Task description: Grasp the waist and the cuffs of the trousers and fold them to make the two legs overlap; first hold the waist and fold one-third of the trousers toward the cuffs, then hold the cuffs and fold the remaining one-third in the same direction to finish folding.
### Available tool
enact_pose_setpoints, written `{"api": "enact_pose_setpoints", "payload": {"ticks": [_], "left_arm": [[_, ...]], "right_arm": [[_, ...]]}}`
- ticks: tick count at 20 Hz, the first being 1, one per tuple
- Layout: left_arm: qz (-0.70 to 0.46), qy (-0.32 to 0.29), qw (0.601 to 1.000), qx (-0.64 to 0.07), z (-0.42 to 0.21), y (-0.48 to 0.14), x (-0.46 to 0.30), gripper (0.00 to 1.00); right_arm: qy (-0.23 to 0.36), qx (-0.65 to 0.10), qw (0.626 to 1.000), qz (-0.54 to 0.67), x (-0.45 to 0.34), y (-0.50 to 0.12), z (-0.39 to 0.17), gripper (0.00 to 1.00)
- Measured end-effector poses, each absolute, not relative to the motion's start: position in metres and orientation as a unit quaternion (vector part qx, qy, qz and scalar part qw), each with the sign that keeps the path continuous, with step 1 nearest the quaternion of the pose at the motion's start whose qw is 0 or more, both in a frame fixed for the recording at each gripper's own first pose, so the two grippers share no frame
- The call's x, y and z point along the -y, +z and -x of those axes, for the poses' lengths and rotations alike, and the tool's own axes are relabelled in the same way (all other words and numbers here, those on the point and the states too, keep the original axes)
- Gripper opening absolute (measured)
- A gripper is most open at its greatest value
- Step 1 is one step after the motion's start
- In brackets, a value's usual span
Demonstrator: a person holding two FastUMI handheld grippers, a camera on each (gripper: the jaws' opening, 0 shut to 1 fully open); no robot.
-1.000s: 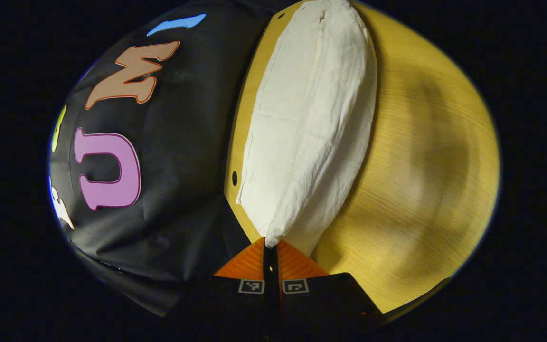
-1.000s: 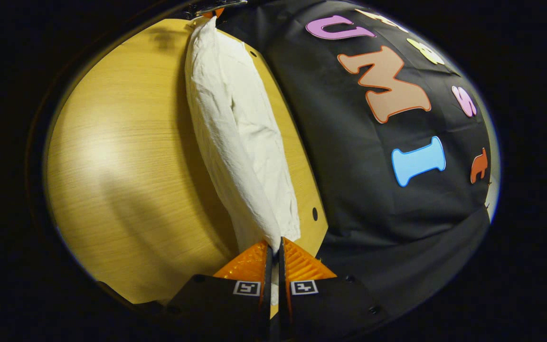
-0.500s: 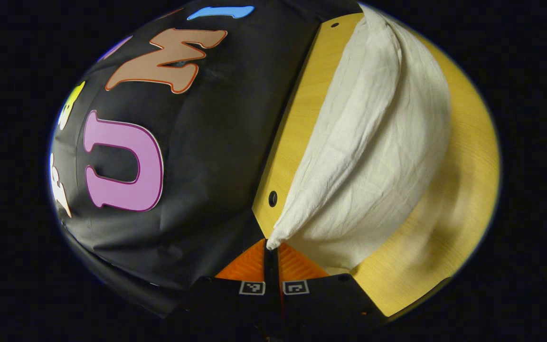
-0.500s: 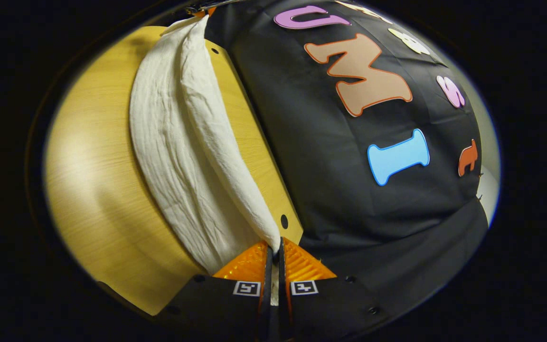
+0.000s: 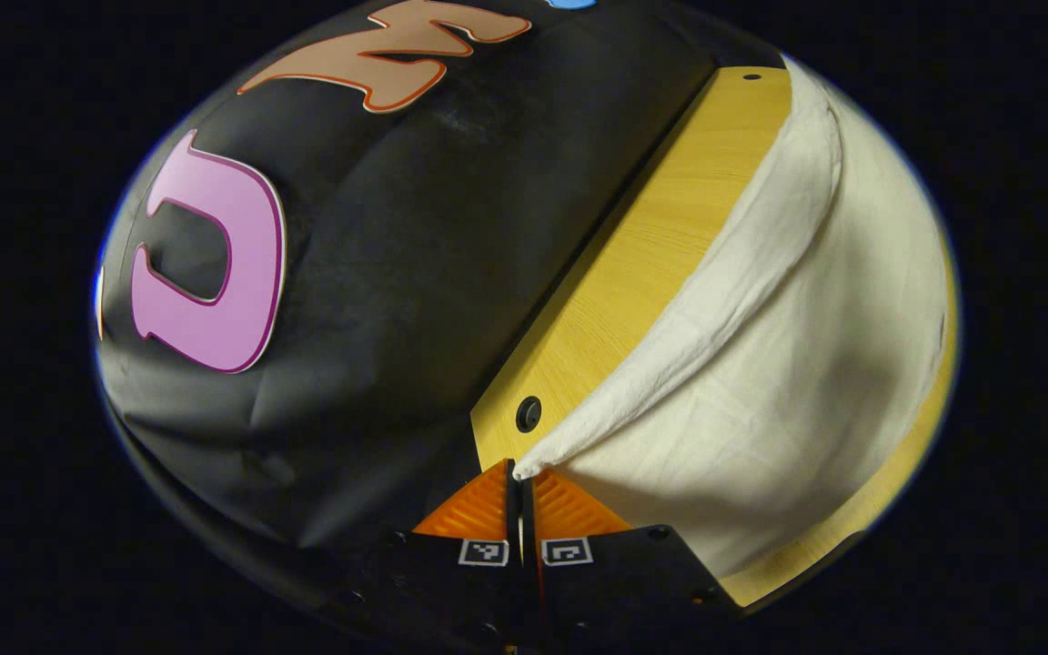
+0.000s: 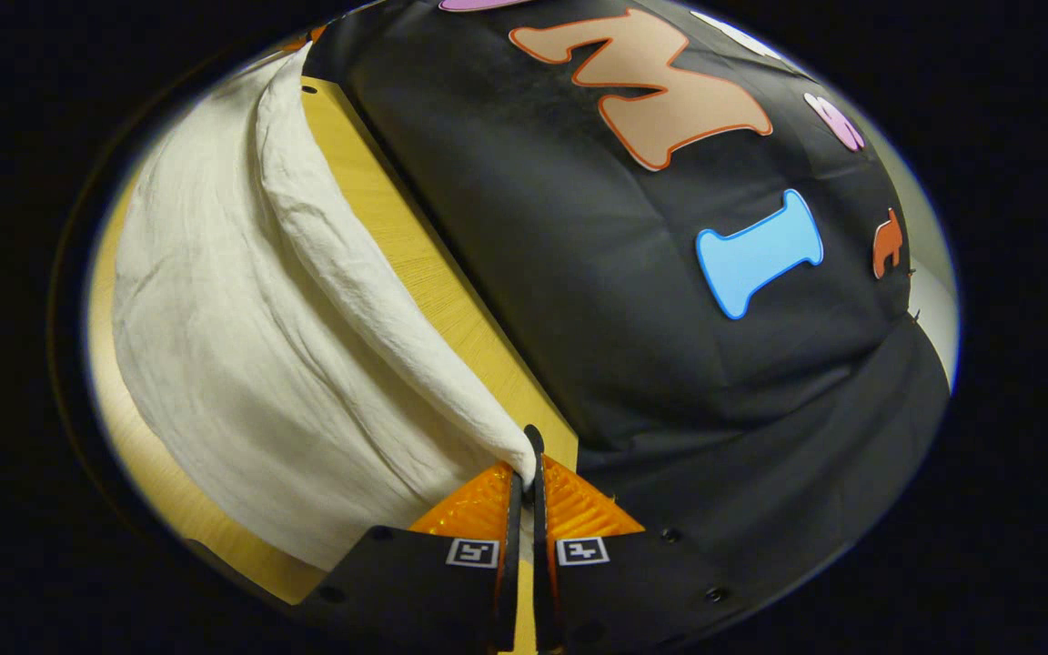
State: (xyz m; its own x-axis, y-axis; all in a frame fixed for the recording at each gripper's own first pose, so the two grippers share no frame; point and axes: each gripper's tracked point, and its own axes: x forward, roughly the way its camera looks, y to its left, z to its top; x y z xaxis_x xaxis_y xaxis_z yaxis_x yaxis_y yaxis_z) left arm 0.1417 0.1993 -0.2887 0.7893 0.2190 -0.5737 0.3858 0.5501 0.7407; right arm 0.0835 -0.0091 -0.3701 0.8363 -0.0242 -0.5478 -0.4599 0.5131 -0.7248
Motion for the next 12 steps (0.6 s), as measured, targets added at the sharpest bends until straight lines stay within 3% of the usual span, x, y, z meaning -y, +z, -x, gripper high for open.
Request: {"api": "enact_pose_setpoints", "payload": {"ticks": [5, 7, 8, 9, 12], "left_arm": [[-0.472, -0.078, 0.813, -0.333, -0.167, -0.337, -0.192, 0.0], [-0.436, -0.096, 0.828, -0.34, -0.163, -0.35, -0.183, 0.0], [-0.407, -0.105, 0.841, -0.34, -0.159, -0.355, -0.177, 0.0], [-0.384, -0.106, 0.852, -0.339, -0.157, -0.355, -0.17, 0.24], [-0.322, -0.104, 0.887, -0.314, -0.152, -0.335, -0.147, 0.95]], "right_arm": [[0.1, -0.295, 0.846, 0.432, 0.003, -0.403, -0.098, 0.1], [0.083, -0.303, 0.86, 0.401, 0.006, -0.399, -0.097, 0.23], [0.071, -0.301, 0.869, 0.386, 0.012, -0.395, -0.093, 0.61], [0.06, -0.297, 0.88, 0.367, 0.006, -0.38, -0.09, 1.0], [0.023, -0.311, 0.907, 0.284, 0.013, -0.361, -0.077, 0.97]]}}
